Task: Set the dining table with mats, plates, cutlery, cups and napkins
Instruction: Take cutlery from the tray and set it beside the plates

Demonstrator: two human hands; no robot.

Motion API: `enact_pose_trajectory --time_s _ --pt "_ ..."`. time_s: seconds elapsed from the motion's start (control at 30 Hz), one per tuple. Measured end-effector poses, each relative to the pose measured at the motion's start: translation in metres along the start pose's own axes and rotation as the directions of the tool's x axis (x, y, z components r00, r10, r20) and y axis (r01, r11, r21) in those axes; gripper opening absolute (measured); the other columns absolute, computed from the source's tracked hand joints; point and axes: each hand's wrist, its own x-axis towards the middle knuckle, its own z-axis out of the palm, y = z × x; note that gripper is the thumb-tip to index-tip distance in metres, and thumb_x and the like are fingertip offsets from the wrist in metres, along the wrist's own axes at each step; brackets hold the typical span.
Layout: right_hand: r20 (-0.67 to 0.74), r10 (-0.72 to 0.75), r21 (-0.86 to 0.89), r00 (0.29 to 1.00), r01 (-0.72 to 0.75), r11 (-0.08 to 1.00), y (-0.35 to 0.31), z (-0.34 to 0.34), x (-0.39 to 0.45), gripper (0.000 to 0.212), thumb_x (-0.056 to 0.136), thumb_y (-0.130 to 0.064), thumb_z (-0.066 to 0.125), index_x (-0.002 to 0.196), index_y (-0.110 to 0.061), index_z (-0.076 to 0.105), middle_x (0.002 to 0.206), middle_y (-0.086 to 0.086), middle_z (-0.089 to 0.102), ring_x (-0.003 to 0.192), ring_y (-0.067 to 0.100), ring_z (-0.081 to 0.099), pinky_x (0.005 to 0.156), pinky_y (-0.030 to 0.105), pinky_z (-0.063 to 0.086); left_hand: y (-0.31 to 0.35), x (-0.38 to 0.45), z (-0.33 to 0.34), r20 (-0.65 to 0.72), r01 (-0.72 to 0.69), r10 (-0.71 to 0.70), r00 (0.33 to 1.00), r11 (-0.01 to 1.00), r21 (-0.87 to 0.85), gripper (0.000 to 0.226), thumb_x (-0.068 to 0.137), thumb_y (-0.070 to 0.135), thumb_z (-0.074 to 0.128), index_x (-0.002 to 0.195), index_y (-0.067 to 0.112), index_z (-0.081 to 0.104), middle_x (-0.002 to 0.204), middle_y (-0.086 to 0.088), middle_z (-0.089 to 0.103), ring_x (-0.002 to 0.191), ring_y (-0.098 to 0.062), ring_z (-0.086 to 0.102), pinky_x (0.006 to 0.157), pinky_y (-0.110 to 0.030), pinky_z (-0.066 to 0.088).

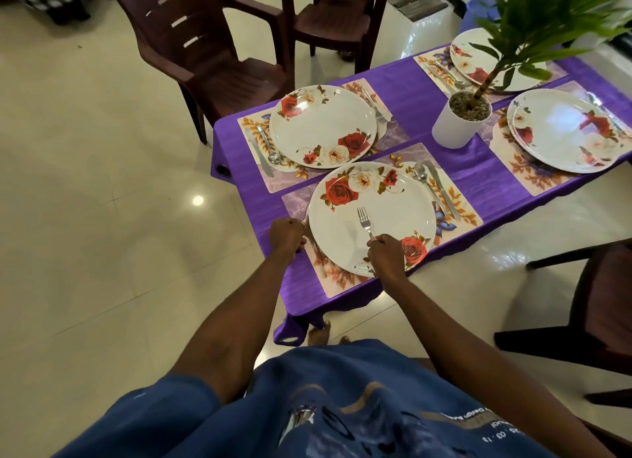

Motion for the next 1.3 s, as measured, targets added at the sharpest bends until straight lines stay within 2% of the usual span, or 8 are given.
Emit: enact_pose_trajectory --time_s 0.13,0.23,0.43,0.57,0.83,0.93,1.13,1.3 --pt "-0.007 -0.008 -0.019 1.0 0.008 1.0 -0.002 0.004 0.002 0.017 0.094 -0.01 0.05 0.099 -0.003 0.064 0.085 0.002 0.061 0.081 0.016 0.057 0.083 0.044 0.056 -0.002 -0.001 0.0 -0.032 -0.071 0.075 0.997 0.991 0.109 0.018 0.092 0.012 0.059 0.076 0.01 0.066 0.073 -0.014 0.07 0.053 -0.022 0.065 0.051 -0.033 0.057" --pt "-0.013 -0.014 -0.034 1.0 0.013 0.999 -0.003 0.006 0.004 0.016 0.094 -0.012 0.051 0.101 -0.005 0.064 0.091 0.002 0.062 0.086 0.017 0.057 0.086 0.04 0.056 -0.003 0.0 0.0 -0.055 -0.068 0.074 0.996 0.992 0.105 0.02 0.091 0.018 0.061 0.071 0.014 0.064 0.072 -0.014 0.07 0.057 -0.024 0.068 0.057 -0.038 0.06" --pt "-0.016 -0.031 -0.043 0.999 0.031 0.999 -0.002 0.008 0.008 0.019 0.095 -0.011 0.051 0.105 -0.003 0.065 0.095 0.003 0.063 0.091 0.017 0.059 0.087 0.038 0.055 -0.005 0.002 -0.001 -0.016 -0.101 0.106 0.994 0.974 0.203 0.015 0.087 0.023 0.07 0.077 0.012 0.067 0.069 -0.008 0.069 0.058 -0.023 0.068 0.057 -0.038 0.06" --pt "-0.01 -0.031 -0.032 0.999 0.031 0.999 -0.001 0.012 0.01 0.017 0.095 -0.01 0.051 0.102 -0.004 0.064 0.094 0.005 0.063 0.09 0.019 0.06 0.09 0.043 0.055 -0.007 0.001 -0.003 -0.024 -0.135 0.148 0.989 0.95 0.281 0.021 0.085 0.022 0.073 0.071 0.01 0.062 0.066 -0.006 0.063 0.061 -0.021 0.061 0.054 -0.032 0.046" --pt "0.002 -0.032 -0.019 0.999 0.032 0.999 -0.004 0.015 0.013 0.02 0.096 -0.011 0.05 0.107 -0.003 0.065 0.107 0.012 0.067 0.095 0.023 0.062 0.093 0.047 0.054 -0.015 0.008 -0.01 -0.006 -0.143 0.15 0.989 0.953 0.267 0.022 0.086 0.025 0.074 0.072 0.011 0.065 0.067 -0.009 0.067 0.06 -0.025 0.064 0.061 -0.037 0.056" --pt "0.001 -0.026 -0.009 1.0 0.026 1.0 -0.005 0.015 0.013 0.019 0.095 -0.01 0.05 0.106 -0.003 0.065 0.105 0.01 0.065 0.095 0.022 0.06 0.093 0.048 0.054 -0.016 0.007 -0.01 -0.011 -0.15 0.157 0.987 0.959 0.242 0.021 0.089 0.022 0.071 0.072 0.014 0.063 0.065 -0.008 0.065 0.052 -0.018 0.06 0.059 -0.033 0.055" --pt "0.008 -0.013 0.008 1.0 0.012 1.0 -0.006 0.014 0.015 0.012 0.093 -0.009 0.051 0.094 -0.008 0.063 0.087 0.0 0.06 0.087 0.019 0.058 0.087 0.05 0.055 -0.014 -0.001 -0.012 -0.064 -0.172 0.182 0.981 0.974 0.145 0.025 0.091 0.03 0.068 0.072 0.014 0.06 0.069 -0.005 0.063 0.061 -0.017 0.059 0.06 -0.031 0.05" --pt "0.023 0.0 0.041 1.0 -0.001 0.999 -0.008 0.0 0.016 0.018 0.095 -0.012 0.05 0.109 -0.007 0.061 0.099 0.007 0.063 0.082 0.021 0.061 0.058 0.027 0.049 0.004 -0.022 0.006 -0.157 -0.251 0.283 0.946 0.948 0.193 0.034 0.099 0.038 0.05 0.079 0.012 0.058 0.073 0.0 0.058 0.067 -0.015 0.054 0.053 -0.023 0.034"
